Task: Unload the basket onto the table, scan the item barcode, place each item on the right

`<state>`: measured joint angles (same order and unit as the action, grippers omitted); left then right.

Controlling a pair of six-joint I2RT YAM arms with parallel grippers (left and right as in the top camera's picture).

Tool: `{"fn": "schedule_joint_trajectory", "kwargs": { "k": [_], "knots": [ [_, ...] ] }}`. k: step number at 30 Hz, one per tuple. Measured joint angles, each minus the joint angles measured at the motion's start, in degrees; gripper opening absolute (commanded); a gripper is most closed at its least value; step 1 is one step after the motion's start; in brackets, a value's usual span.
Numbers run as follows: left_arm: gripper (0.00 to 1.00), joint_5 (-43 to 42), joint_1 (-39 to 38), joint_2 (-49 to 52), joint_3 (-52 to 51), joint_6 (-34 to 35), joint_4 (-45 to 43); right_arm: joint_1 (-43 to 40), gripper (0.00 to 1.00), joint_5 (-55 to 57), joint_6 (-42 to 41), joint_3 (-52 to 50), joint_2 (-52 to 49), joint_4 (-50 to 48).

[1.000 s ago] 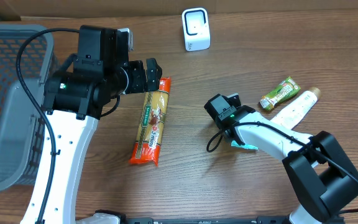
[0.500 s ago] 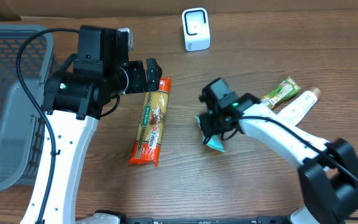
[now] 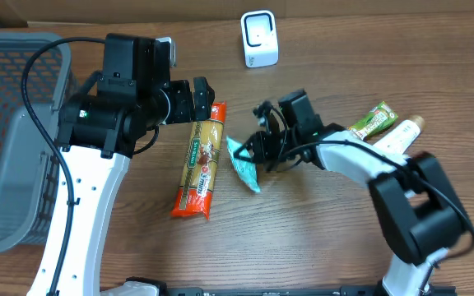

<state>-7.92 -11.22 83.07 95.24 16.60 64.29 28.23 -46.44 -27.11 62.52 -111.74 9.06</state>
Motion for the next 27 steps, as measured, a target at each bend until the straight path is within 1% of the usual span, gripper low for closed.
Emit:
{"fn": "schedule_joint_trajectory", "kwargs": {
  "k": [2,3,5,6,15,18,22,23,24,27],
  "knots": [
    [1.00,0.00,0.00,0.00,0.00,0.00,0.00,0.00,0.04,0.37,-1.49,-0.31,-2.21,-0.04],
    [0.99,-0.02,0.00,0.00,0.00,0.00,-0.02,0.00,0.06,0.17,-2.16,-0.37,-3.13,-0.15],
    [1.00,0.00,0.00,0.00,0.00,0.00,0.00,0.00,0.22,0.33,-3.15,-0.37,-3.39,-0.39],
    [1.00,0.00,0.00,0.00,0.00,0.00,0.00,0.00,0.24,0.70,-3.39,-0.35,-3.39,0.00],
    [1.00,0.00,0.00,0.00,0.00,0.00,-0.02,-0.83,0.25,1.88,-3.96,0.15,-3.21,5.66],
    [1.00,0.00,0.00,0.00,0.00,0.00,0.00,-2.21,0.27,2.08,-2.27,1.29,-2.97,10.29],
    [1.00,0.00,0.00,0.00,0.00,0.00,0.00,-4.00,0.30,5.03,1.11,3.96,-2.40,18.88],
    [1.00,0.00,0.00,0.00,0.00,0.00,0.00,-4.22,0.32,6.47,2.16,4.74,-2.16,21.22],
    [1.00,0.00,0.00,0.00,0.00,0.00,0.00,-4.31,0.38,7.85,2.75,5.38,-1.95,22.80],
    [0.99,0.00,0.00,0.00,0.00,0.00,0.00,-4.26,0.44,15.30,5.42,8.96,-1.64,31.78]
  ]
}}
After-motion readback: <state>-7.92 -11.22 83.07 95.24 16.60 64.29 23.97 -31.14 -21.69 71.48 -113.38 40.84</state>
